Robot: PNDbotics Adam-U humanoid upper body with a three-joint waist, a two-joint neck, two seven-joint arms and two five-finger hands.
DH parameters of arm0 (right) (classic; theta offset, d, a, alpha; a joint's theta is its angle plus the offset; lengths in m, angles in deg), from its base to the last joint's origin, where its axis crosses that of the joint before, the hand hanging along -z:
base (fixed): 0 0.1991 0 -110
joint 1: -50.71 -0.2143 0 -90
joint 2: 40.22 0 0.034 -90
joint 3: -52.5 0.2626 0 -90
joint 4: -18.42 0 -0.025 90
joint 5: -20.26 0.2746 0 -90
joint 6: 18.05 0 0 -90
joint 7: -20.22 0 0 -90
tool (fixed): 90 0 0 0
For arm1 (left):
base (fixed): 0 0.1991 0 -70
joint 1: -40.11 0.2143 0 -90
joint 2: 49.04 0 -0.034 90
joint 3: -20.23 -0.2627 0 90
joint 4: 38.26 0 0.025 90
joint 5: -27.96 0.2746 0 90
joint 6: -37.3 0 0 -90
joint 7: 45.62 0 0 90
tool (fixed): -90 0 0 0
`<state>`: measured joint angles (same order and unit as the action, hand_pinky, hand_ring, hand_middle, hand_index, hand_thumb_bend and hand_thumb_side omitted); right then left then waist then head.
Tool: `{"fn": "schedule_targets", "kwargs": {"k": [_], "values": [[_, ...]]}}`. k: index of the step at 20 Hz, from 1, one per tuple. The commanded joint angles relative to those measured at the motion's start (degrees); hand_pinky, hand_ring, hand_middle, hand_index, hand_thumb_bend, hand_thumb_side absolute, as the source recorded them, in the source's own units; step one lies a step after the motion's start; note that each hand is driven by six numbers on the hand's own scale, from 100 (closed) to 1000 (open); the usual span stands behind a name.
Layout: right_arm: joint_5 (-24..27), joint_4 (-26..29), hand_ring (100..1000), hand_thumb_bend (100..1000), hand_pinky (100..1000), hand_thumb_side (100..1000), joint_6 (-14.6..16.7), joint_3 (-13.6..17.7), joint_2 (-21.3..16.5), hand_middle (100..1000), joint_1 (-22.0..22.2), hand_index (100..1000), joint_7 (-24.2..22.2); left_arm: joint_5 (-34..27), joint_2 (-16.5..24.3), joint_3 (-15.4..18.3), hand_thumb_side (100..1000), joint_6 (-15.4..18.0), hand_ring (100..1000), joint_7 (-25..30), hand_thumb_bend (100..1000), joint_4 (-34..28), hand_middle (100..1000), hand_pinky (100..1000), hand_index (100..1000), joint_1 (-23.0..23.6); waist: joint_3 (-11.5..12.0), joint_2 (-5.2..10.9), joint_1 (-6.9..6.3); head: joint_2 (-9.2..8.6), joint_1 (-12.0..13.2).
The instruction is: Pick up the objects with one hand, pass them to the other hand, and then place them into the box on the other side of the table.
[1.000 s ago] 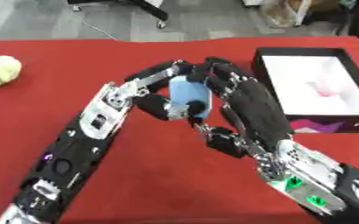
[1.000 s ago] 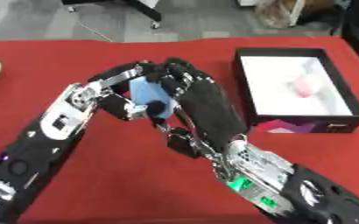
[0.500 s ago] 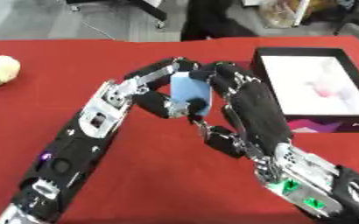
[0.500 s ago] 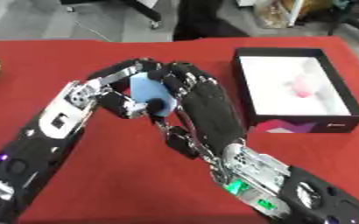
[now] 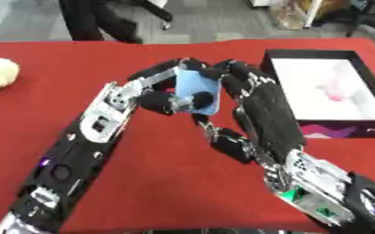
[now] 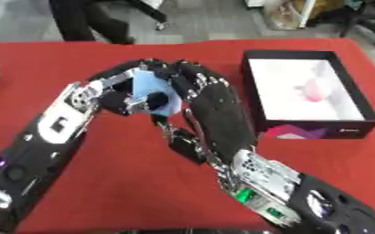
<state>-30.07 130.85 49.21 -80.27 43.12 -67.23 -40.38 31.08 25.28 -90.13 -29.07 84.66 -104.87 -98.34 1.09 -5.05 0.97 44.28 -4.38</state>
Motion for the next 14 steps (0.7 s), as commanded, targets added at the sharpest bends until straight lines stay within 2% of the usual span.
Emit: {"fn": "schedule_targets", "kwargs": {"k": [1, 5, 9, 11, 14], "values": [[-1.26, 2.16, 679, 100, 514, 100, 0.17, 2.99, -1.42, 310, -1.55, 315, -0.32, 1.01, -0.36, 0.85, 1000, 10.90, 734, 11.70, 110, 0.56, 732, 800, 879, -0.21, 0.11, 1.02, 0.19, -0.16, -1.47], [-1.39, 2.16, 675, 100, 521, 100, 0.51, 3.84, -3.04, 314, -1.15, 314, -1.09, 2.94, 0.50, 4.27, 1000, 10.78, 816, 11.70, 184, 0.84, 821, 855, 913, -0.02, 0.22, 1.16, 0.33, -0.16, -3.22], [-0.52, 2.16, 680, 100, 512, 100, 0.28, 5.40, -5.29, 312, -0.20, 310, -0.71, 3.91, 1.95, 9.33, 1000, 8.74, 829, 11.70, 249, -0.08, 844, 858, 919, 0.72, 0.43, 1.19, 0.36, -0.16, -4.61], [0.82, 2.16, 680, 100, 511, 100, -0.31, 6.36, -6.78, 312, 0.97, 308, 0.68, 3.20, 3.01, 12.82, 1000, 6.35, 824, 11.70, 283, -1.34, 845, 852, 913, 1.71, 0.63, 1.13, 0.35, -0.16, -5.38], [2.95, 2.16, 686, 100, 502, 100, -1.96, 8.62, -9.26, 310, 3.66, 305, 3.87, 0.76, 4.99, 18.69, 1000, 0.83, 820, 11.70, 288, -4.10, 841, 846, 908, 3.72, 0.93, 1.02, 0.30, -0.16, -6.79]]}}
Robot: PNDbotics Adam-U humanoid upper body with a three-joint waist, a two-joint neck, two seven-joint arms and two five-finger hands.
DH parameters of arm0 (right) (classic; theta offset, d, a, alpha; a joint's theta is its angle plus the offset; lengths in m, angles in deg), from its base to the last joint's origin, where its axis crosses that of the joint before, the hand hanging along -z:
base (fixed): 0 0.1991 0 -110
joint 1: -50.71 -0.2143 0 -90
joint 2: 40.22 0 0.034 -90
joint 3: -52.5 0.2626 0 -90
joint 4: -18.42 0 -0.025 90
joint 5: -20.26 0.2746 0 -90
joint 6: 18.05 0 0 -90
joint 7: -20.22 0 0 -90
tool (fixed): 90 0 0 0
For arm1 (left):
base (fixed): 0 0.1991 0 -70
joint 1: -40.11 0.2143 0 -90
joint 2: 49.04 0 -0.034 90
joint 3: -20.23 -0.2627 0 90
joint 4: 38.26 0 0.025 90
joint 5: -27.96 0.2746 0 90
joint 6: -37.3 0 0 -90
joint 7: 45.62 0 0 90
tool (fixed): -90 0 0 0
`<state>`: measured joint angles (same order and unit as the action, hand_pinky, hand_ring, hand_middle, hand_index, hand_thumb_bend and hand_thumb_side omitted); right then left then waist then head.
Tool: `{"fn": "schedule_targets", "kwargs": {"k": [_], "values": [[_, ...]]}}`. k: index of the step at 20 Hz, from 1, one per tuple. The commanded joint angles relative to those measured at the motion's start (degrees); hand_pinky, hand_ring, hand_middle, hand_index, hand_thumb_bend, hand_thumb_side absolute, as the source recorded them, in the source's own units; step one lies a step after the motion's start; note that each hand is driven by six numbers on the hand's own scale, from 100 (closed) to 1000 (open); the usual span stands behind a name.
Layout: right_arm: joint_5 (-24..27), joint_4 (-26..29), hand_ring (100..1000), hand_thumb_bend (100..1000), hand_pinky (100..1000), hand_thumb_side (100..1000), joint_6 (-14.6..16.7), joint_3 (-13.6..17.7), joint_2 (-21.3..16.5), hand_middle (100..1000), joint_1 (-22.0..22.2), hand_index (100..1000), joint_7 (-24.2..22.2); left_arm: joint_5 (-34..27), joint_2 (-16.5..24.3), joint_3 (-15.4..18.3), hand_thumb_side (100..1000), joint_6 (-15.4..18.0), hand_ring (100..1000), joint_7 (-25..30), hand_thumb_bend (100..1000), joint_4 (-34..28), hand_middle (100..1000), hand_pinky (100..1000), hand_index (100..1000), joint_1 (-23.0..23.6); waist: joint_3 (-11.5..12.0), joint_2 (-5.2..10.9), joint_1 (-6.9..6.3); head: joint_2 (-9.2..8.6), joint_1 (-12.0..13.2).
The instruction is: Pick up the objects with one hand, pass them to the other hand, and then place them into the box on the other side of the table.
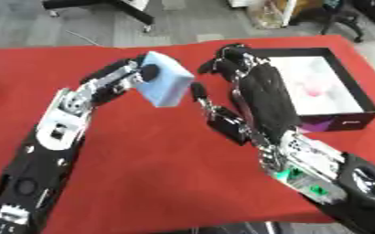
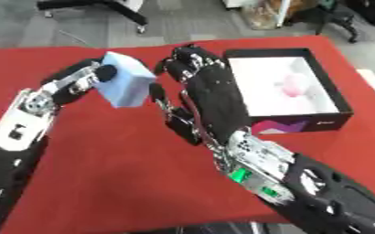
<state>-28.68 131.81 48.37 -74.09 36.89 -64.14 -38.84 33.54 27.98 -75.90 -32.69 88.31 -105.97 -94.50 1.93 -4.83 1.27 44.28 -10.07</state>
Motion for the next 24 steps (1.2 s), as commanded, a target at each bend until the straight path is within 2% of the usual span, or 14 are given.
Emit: {"fn": "schedule_targets", "kwargs": {"k": [1, 3, 5, 8, 12, 14, 15, 16, 17, 18, 19, 20, 21, 24], "values": [[2.39, 1.20, 688, 100, 500, 100, -1.89, 3.45, -3.95, 310, 1.64, 305, 3.70, -2.48, 3.04, 6.44, 1000, 2.51, 810, 8.04, 268, -4.12, 830, 836, 901, 0.63, 0.21, 0.74, -0.04, -0.16, -1.65], [4.59, 1.20, 697, 100, 480, 100, -3.98, 5.89, -5.58, 303, 3.69, 299, 6.84, -3.34, 4.70, 10.21, 1000, -1.39, 784, 8.04, 207, -6.31, 801, 814, 888, 2.14, 0.41, 0.66, -0.11, -0.16, -2.65], [8.35, 1.20, 706, 100, 461, 100, -7.12, 8.62, -7.17, 298, 5.70, 294, 10.73, -5.30, 5.85, 13.59, 952, -4.53, 764, 8.04, 165, -8.69, 777, 797, 874, 3.80, 0.63, 0.56, -0.19, -0.16, -3.60], [15.62, 1.20, 714, 100, 443, 100, -13.89, 12.69, -10.24, 291, 8.95, 288, 16.60, -10.74, 7.33, 17.47, 908, -8.71, 741, 7.73, 149, -12.80, 752, 778, 860, 6.68, 1.26, 0.45, -0.38, -0.16, -5.19], [23.64, 1.20, 732, 100, 421, 100, -23.71, 15.91, -13.02, 285, 11.42, 284, 20.60, -14.96, 8.57, 19.49, 896, -12.46, 736, 7.30, 151, -17.08, 746, 774, 855, 9.75, 2.07, 0.31, -0.57, -0.16, -6.48], [25.22, 1.20, 740, 100, 430, 100, -26.40, 16.76, -13.12, 296, 11.62, 301, 20.92, -16.20, 8.63, 19.67, 896, -13.55, 729, 7.77, 152, -18.46, 738, 772, 847, 10.55, 2.36, 0.25, -0.64, -0.16, -6.80], [25.19, 1.20, 747, 100, 455, 100, -26.40, 16.39, -13.03, 329, 11.45, 364, 20.98, -16.71, 8.62, 19.50, 894, -14.01, 718, 7.91, 146, -18.89, 725, 767, 840, 10.71, 2.46, 0.23, -0.66, -0.16, -6.81], [24.56, 1.20, 753, 100, 472, 100, -25.31, 15.17, -12.89, 356, 11.06, 418, 20.81, -17.06, 8.54, 19.08, 894, -14.40, 714, 7.98, 142, -19.12, 720, 766, 838, 10.64, 2.52, 0.21, -0.66, -0.16, -6.81], [23.30, 1.20, 772, 100, 510, 100, -23.48, 13.63, -12.70, 439, 10.45, 543, 20.01, -17.16, 8.39, 18.52, 894, -14.69, 706, 8.01, 132, -19.16, 708, 763, 829, 10.43, 2.54, 0.21, -0.64, -0.16, -6.81], [20.89, 1.20, 794, 100, 542, 100, -20.28, 11.60, -12.25, 504, 9.19, 657, 17.95, -16.94, 8.07, 17.53, 899, -14.88, 703, 8.03, 126, -18.94, 702, 762, 824, 10.03, 2.48, 0.25, -0.64, -0.16, -6.76], [18.14, 1.20, 810, 100, 569, 100, -16.94, 10.16, -11.56, 557, 7.85, 734, 15.18, -16.58, 7.76, 16.54, 904, -14.87, 701, 8.04, 119, -18.56, 698, 762, 821, 9.63, 2.35, 0.29, -0.66, -0.16, -6.65], [15.09, 1.20, 831, 100, 600, 140, -12.92, 8.75, -10.59, 616, 5.83, 800, 11.79, -16.06, 7.31, 15.10, 912, -14.71, 699, 8.04, 113, -17.96, 693, 762, 820, 9.08, 2.19, 0.37, -0.70, -0.16, -6.53], [12.37, 1.20, 854, 173, 644, 177, -9.34, 7.97, -9.56, 687, 4.01, 855, 8.33, -15.52, 6.91, 13.77, 918, -14.37, 697, 8.04, 103, -17.25, 688, 761, 818, 8.57, 1.99, 0.44, -0.73, -0.16, -6.36], [5.67, 1.20, 910, 304, 747, 223, 1.09, 6.34, -5.03, 816, -2.99, 943, -3.38, -13.55, 4.92, 8.52, 910, -12.39, 684, 8.04, 100, -14.13, 667, 756, 806, 6.39, 1.24, 0.69, -0.84, -0.16, -5.57]]}}
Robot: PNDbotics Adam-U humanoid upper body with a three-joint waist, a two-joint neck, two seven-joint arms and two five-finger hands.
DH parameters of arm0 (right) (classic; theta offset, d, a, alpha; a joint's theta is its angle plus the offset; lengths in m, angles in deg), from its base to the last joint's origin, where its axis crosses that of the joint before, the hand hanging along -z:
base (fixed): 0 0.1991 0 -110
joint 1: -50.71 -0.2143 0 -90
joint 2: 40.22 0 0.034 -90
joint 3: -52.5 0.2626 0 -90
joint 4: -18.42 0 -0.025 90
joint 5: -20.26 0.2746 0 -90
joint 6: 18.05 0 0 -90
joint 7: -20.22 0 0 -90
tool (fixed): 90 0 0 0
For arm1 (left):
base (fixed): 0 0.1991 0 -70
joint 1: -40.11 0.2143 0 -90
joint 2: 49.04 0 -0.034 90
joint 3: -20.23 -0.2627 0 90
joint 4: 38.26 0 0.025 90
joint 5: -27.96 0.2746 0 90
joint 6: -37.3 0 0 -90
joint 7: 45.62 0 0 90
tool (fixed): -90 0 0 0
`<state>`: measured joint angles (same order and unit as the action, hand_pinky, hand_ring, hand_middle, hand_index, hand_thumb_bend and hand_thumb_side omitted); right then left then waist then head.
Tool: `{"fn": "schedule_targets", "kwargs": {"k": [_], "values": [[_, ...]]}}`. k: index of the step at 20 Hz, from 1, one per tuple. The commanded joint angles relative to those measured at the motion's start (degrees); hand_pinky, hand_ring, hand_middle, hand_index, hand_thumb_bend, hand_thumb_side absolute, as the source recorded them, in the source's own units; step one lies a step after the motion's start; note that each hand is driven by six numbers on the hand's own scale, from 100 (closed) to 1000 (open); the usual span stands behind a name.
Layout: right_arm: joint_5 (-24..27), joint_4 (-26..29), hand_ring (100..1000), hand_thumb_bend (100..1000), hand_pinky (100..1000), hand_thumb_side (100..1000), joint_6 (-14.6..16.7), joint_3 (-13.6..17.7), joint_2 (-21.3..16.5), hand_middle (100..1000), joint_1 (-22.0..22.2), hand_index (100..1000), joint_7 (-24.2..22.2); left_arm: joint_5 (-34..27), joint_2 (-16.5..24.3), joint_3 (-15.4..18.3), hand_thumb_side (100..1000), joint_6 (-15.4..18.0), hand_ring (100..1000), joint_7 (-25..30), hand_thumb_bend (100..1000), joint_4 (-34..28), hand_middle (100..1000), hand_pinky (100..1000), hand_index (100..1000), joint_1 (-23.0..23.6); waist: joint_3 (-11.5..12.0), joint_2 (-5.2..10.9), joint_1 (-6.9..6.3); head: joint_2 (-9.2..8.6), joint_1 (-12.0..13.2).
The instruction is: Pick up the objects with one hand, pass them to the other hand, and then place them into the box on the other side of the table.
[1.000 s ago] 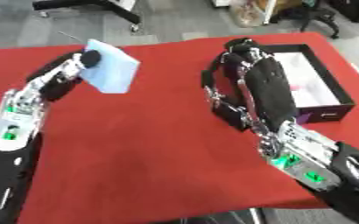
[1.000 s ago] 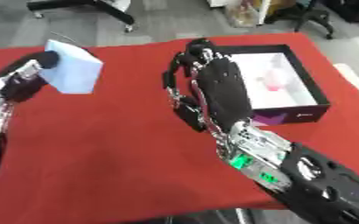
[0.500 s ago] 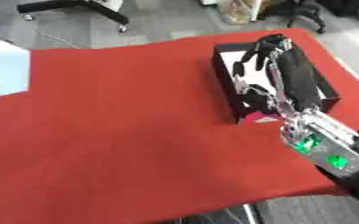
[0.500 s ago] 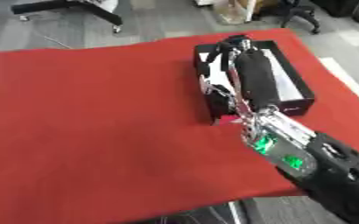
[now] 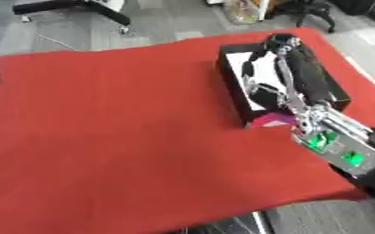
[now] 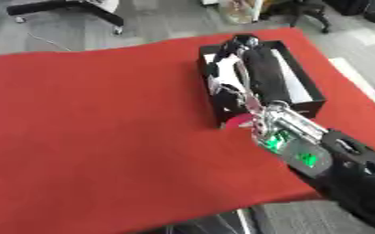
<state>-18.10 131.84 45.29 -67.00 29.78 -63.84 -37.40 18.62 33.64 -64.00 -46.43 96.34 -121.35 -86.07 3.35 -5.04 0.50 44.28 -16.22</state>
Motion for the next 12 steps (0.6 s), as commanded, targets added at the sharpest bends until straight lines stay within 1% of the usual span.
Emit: {"fn": "schedule_targets", "kwargs": {"k": [1, 2, 3, 4, 6, 8, 12], "values": [[-6.50, 1.17, 915, 317, 759, 224, 6.39, -0.80, 3.78, 831, -5.25, 951, -8.47, 2.12, -1.53, -4.96, 904, 2.28, 679, 0.02, 100, 2.46, 660, 754, 802, -2.81, -0.45, 0.97, -0.07, -0.16, 0.94], [-7.94, 1.17, 922, 341, 783, 231, 7.87, -0.83, 5.38, 854, -6.85, 965, -11.56, 2.79, -2.41, -6.38, 890, 3.21, 670, 0.02, 100, 3.66, 648, 751, 794, -3.54, -0.70, 1.01, -0.06, -0.16, 1.35], [-9.33, 1.17, 928, 341, 788, 235, 8.65, -0.82, 6.68, 861, -7.95, 968, -14.11, 3.38, -3.16, -7.44, 878, 4.10, 664, 0.02, 100, 4.79, 640, 749, 789, -4.11, -0.87, 1.03, -0.05, -0.16, 1.67], [-10.59, 1.17, 933, 341, 794, 236, 8.79, -0.93, 8.10, 869, -8.83, 972, -16.20, 3.91, -4.13, -8.51, 854, 4.92, 656, 0.02, 100, 5.79, 630, 746, 782, -4.62, -1.05, 1.02, -0.02, -0.16, 2.07], [-13.06, 1.17, 938, 333, 799, 229, 7.94, -1.35, 10.44, 875, -9.97, 977, -19.06, 4.64, -5.97, -10.04, 798, 6.13, 637, 0.02, 100, 7.21, 610, 739, 765, -5.19, -1.33, 0.94, 0.09, -0.16, 2.56], [-15.15, 1.17, 942, 328, 802, 227, 6.70, -1.94, 12.01, 878, -10.45, 980, -20.89, 4.87, -7.40, -10.90, 747, 6.50, 620, 0.02, 100, 7.88, 592, 732, 752, -5.48, -1.52, 0.85, 0.23, -0.16, 2.82], [-17.45, 1.17, 956, 308, 813, 248, 4.65, -3.92, 13.49, 883, -9.74, 987, -22.90, 5.00, -8.65, -11.91, 691, 6.51, 602, 0.02, 100, 8.66, 571, 725, 736, -6.51, -1.69, 0.77, 0.39, -0.16, 3.31]]}}
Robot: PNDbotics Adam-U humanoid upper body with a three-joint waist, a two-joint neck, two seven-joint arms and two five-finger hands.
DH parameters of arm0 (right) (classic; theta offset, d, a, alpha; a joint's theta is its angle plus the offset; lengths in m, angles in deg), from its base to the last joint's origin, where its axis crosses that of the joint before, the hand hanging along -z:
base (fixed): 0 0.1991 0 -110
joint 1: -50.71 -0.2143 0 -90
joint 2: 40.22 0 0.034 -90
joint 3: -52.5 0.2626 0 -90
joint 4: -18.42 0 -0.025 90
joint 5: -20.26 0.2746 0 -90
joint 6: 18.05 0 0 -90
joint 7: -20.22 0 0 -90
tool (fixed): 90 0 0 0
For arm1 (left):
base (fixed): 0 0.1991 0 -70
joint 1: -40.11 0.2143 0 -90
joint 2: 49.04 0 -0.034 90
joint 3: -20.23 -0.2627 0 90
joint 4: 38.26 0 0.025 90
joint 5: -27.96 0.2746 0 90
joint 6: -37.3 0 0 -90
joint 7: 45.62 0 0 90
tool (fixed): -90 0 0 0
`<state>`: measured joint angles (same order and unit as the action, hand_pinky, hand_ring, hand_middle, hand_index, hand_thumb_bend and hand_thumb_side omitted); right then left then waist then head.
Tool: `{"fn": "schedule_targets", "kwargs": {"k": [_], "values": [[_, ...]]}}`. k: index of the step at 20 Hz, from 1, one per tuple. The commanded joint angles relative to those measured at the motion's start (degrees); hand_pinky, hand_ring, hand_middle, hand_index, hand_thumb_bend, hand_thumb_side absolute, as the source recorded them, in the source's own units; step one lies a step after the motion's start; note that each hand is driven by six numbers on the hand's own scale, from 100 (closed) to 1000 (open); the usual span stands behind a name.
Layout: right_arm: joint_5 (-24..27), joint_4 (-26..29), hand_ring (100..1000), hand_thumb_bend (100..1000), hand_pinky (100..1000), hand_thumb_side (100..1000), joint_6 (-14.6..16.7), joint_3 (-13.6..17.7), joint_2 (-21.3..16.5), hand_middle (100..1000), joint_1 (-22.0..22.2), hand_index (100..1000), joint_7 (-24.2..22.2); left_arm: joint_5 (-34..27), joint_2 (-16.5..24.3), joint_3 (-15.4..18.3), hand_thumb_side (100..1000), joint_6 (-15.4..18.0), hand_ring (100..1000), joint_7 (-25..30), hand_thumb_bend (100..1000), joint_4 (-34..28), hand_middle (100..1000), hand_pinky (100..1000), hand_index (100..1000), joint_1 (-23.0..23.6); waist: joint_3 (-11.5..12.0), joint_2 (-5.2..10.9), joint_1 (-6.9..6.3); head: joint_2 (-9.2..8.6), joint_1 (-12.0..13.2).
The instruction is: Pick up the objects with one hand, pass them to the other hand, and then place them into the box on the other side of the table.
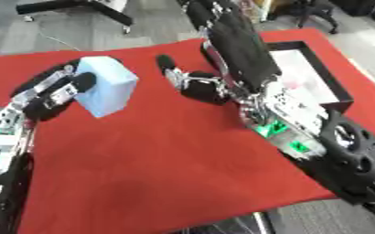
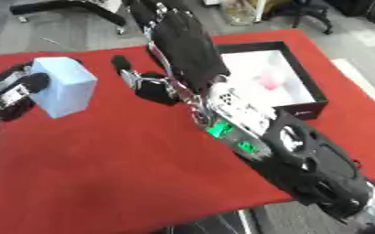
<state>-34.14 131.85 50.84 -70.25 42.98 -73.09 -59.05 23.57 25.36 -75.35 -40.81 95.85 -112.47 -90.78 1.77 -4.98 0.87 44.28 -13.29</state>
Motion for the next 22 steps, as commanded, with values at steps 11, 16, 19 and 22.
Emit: {"fn": "schedule_targets", "kwargs": {"k": [11, 16, 19, 22], "values": [[0.71, 1.16, 952, 305, 887, 265, 4.98, -3.93, -0.66, 878, -0.58, 989, -5.89, 2.50, 0.29, -6.92, 650, 9.05, 600, 0.50, 100, 4.21, 566, 732, 737, -5.63, -0.49, 0.66, 0.02, -0.16, 9.71], [2.17, 1.16, 957, 298, 889, 269, 7.44, -3.92, -0.84, 885, -1.15, 991, -7.32, 3.96, -0.21, -8.44, 623, 12.71, 602, 0.50, 100, 6.03, 567, 735, 739, -6.56, -0.59, 0.64, 0.08, -0.16, 11.79], [3.36, 1.16, 962, 296, 890, 275, 8.53, -3.86, -1.31, 890, -1.22, 993, -7.56, 4.67, -0.25, -9.06, 614, 14.48, 604, 0.50, 100, 6.38, 568, 737, 740, -6.87, -0.59, 0.64, 0.13, -0.16, 11.81], [4.82, 1.16, 967, 286, 878, 290, 9.45, -3.90, -1.97, 896, -1.15, 996, -7.49, 5.21, -0.21, -9.64, 604, 16.01, 605, 0.50, 100, 6.75, 569, 738, 742, -7.30, -0.58, 0.64, 0.17, -0.16, 11.60]]}}
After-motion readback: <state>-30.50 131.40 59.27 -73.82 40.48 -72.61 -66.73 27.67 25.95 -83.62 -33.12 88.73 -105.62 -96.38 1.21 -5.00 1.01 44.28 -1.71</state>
